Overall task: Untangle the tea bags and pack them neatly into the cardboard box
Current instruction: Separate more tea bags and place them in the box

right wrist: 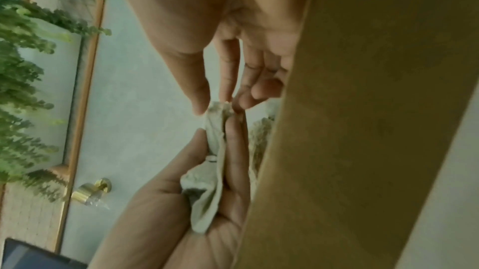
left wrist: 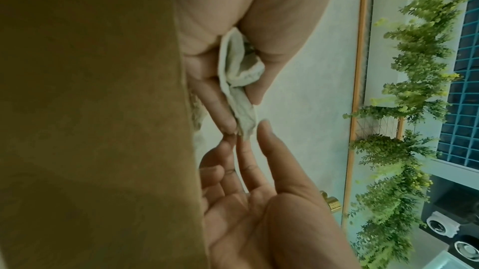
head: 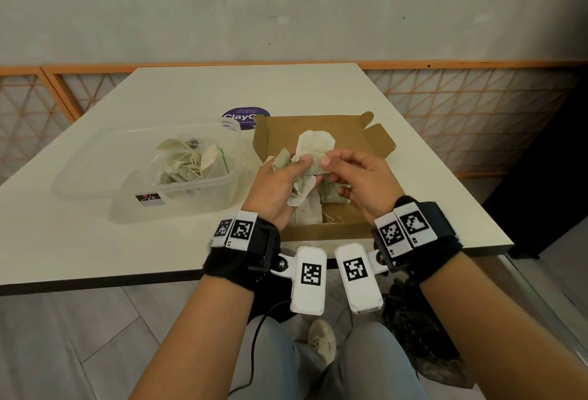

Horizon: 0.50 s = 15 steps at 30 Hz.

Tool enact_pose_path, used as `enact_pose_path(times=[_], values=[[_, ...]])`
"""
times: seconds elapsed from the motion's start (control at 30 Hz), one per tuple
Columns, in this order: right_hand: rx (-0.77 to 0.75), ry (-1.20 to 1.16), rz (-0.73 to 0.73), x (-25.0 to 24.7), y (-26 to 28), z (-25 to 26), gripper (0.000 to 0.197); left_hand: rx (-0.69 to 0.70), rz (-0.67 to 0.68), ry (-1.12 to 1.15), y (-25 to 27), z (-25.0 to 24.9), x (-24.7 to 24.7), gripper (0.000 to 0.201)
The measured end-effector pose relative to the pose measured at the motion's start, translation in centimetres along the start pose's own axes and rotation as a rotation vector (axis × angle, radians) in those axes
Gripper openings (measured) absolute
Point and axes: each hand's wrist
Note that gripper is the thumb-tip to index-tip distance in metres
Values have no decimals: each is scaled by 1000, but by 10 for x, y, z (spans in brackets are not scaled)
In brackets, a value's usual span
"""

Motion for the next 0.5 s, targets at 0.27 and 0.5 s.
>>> enact_pose_path(times=[0.27, 0.5], values=[[-116, 170, 11, -1, -3, 12, 16, -31, 29, 98, 3, -4, 0, 32], [-96, 222, 35, -3, -1, 23, 12, -2, 14, 39, 2, -1, 0, 16]])
Point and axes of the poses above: each hand's wrist, its own y-axis away from the middle knuckle, its own x-axis out of the palm, z = x × y, and after that the axes turned 6 degrees about -z, right-handed
